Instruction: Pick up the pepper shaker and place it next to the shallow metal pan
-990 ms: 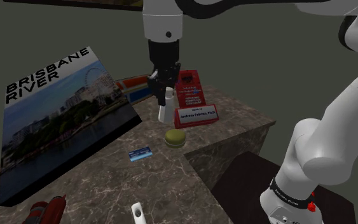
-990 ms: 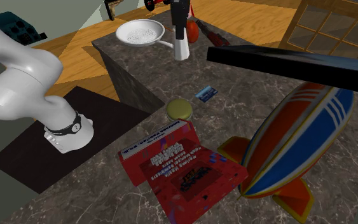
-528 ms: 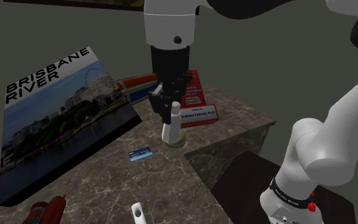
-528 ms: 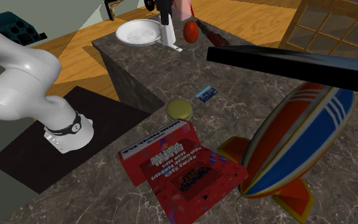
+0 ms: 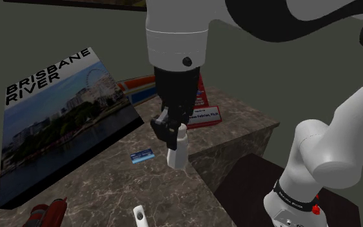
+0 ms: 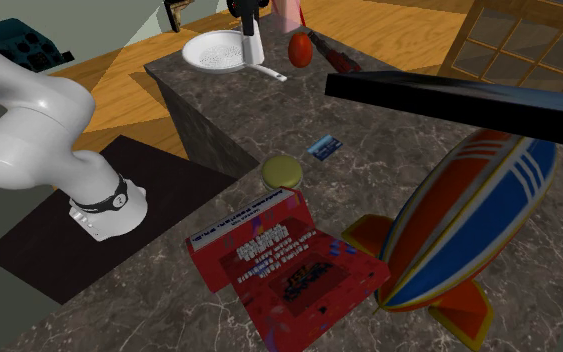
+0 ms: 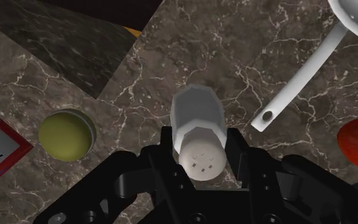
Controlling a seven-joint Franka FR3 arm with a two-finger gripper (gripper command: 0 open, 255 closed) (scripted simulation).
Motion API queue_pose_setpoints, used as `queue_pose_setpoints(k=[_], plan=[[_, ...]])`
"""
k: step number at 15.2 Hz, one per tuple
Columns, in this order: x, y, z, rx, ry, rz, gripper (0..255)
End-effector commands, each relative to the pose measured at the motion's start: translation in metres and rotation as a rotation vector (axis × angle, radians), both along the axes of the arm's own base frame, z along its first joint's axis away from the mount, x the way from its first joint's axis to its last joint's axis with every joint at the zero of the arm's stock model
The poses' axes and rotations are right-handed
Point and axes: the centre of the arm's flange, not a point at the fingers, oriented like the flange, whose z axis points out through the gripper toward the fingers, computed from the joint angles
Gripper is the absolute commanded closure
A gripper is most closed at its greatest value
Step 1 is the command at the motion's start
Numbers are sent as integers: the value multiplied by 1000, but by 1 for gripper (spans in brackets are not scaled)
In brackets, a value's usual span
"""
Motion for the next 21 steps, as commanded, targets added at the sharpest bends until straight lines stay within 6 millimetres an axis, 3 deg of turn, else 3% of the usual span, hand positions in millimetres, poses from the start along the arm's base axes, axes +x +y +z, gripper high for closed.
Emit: queue_pose_setpoints(k=[1,21], plan=[[0,0,-11,0,0,0,255],[0,0,-117,0,0,0,255]])
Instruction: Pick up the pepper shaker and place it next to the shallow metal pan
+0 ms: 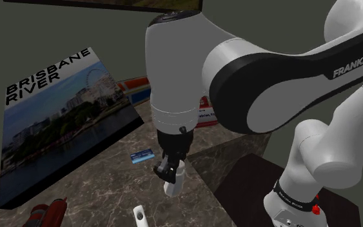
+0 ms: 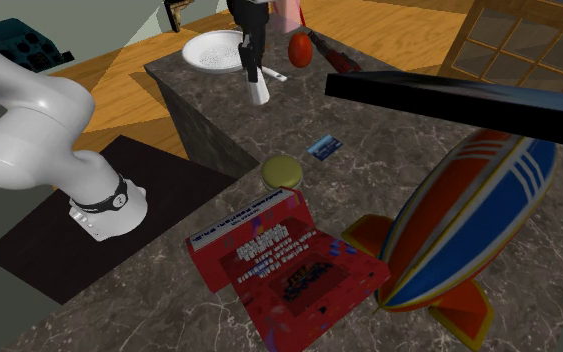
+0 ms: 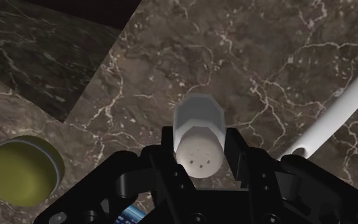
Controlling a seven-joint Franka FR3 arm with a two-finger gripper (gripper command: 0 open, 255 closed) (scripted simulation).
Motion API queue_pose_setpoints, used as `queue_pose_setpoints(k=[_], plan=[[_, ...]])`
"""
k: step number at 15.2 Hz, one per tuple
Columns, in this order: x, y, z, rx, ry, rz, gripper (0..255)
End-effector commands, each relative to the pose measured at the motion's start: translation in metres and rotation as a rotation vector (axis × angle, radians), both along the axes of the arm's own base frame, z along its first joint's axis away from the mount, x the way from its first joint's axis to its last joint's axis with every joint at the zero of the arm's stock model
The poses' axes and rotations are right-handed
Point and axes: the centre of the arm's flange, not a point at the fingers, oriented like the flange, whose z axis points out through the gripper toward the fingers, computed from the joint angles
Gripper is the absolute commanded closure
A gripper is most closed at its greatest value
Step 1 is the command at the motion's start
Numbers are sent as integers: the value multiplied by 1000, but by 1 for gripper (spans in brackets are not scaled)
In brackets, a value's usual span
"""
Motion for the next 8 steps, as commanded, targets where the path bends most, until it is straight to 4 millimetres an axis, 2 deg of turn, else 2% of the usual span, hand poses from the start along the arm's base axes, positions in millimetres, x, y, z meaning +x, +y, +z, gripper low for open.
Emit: queue_pose_setpoints(k=[1,6,8], plan=[[-1,0,-11,1,0,0,255],[-1,0,-37,1,0,0,255],[-1,0,-39,1,0,0,255]])
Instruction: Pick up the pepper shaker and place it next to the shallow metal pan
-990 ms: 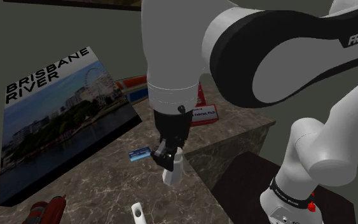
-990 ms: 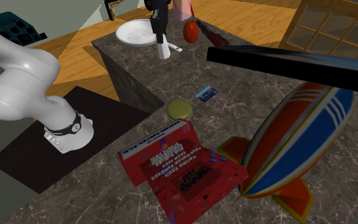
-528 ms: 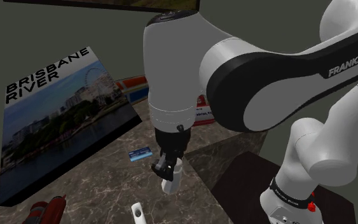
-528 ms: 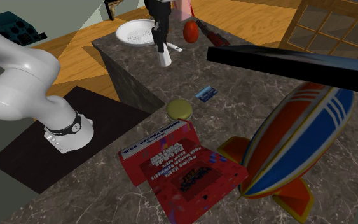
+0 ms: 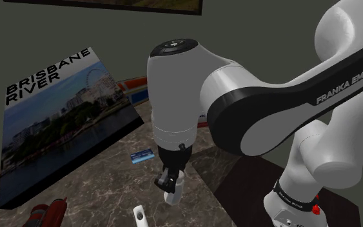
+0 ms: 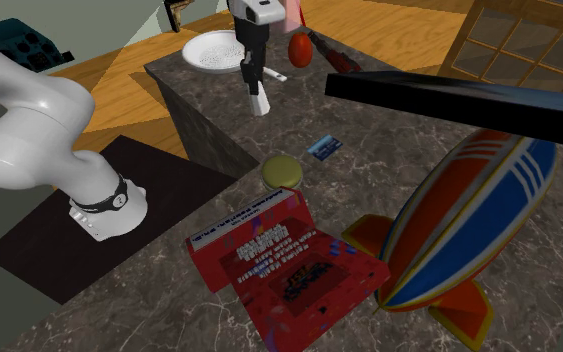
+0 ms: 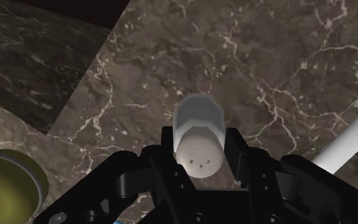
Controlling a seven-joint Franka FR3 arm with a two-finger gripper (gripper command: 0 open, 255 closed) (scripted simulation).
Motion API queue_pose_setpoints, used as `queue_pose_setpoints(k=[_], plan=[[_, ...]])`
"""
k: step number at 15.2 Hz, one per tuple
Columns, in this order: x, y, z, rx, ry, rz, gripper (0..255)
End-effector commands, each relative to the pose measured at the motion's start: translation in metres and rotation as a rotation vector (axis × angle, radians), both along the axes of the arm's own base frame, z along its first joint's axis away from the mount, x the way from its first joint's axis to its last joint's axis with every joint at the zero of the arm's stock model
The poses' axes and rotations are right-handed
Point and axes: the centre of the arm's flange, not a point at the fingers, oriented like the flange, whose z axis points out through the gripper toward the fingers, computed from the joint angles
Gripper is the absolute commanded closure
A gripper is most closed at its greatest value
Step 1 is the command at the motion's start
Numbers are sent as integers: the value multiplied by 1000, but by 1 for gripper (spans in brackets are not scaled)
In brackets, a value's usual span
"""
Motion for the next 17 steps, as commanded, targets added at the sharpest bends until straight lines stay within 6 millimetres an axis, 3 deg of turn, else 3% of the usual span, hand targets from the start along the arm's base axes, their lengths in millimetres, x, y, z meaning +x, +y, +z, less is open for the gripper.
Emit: queue_pose_setpoints(k=[1,6,7,12,16,17], plan=[[0,0,-2,0,0,0,255],[0,0,-2,0,0,0,255],[0,0,-2,0,0,0,0],[0,0,-2,0,0,0,0],[-2,5,48,0,0,0,0],[-2,5,48,0,0,0,0]])
